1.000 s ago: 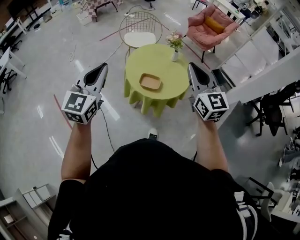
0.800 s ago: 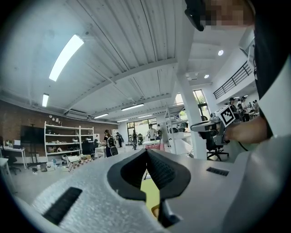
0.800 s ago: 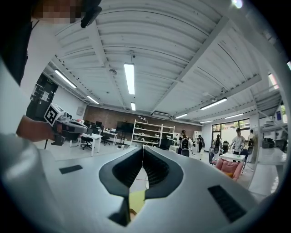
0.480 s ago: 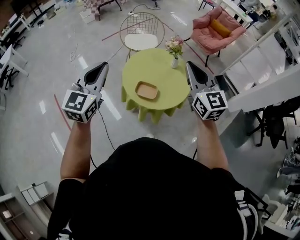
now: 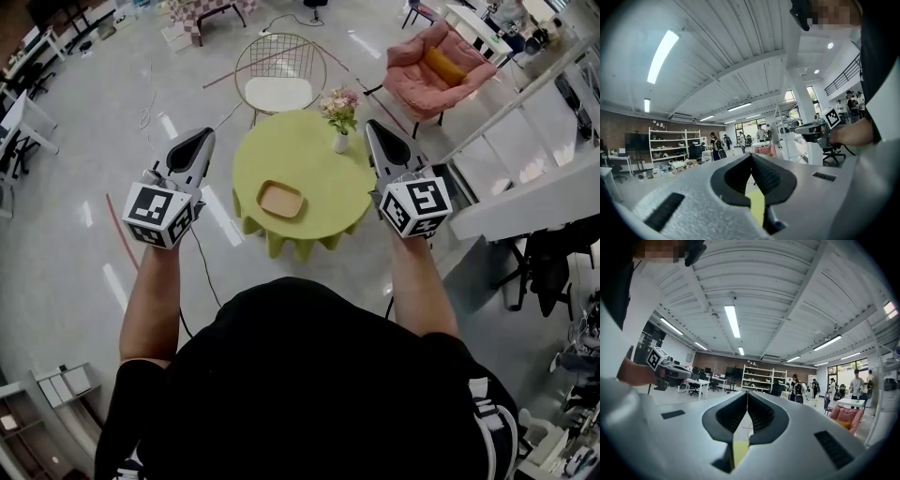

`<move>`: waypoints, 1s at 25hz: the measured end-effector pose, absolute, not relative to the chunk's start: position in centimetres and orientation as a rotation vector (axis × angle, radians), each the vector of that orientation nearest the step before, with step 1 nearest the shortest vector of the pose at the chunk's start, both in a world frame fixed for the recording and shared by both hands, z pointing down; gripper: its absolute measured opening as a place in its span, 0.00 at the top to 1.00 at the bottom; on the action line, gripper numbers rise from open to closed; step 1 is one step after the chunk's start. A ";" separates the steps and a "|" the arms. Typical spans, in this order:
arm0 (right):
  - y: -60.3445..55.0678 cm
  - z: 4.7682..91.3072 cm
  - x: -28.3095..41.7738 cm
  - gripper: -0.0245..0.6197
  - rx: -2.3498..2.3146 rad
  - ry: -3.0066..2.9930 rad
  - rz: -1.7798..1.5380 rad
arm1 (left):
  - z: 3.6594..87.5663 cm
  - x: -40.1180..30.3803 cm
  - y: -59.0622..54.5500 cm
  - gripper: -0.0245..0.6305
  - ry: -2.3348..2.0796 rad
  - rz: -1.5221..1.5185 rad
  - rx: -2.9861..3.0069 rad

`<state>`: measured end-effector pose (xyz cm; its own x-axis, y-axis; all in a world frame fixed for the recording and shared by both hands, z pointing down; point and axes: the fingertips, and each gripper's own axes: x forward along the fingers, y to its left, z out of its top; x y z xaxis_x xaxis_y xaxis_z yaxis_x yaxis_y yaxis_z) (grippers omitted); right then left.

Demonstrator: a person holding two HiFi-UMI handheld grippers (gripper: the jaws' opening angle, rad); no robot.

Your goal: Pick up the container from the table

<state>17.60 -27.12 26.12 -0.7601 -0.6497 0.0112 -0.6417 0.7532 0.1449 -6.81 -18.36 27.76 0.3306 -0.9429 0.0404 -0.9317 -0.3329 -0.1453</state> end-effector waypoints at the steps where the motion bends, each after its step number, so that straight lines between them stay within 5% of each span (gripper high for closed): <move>1: -27.4 26.1 17.7 0.94 1.062 -2.886 -0.203 | 27.9 -6.6 -18.6 0.94 1.757 -0.182 -2.487; 25: -28.9 26.2 15.0 0.94 1.093 -2.831 -0.232 | 28.8 -9.2 -20.6 0.94 1.731 -0.176 -2.534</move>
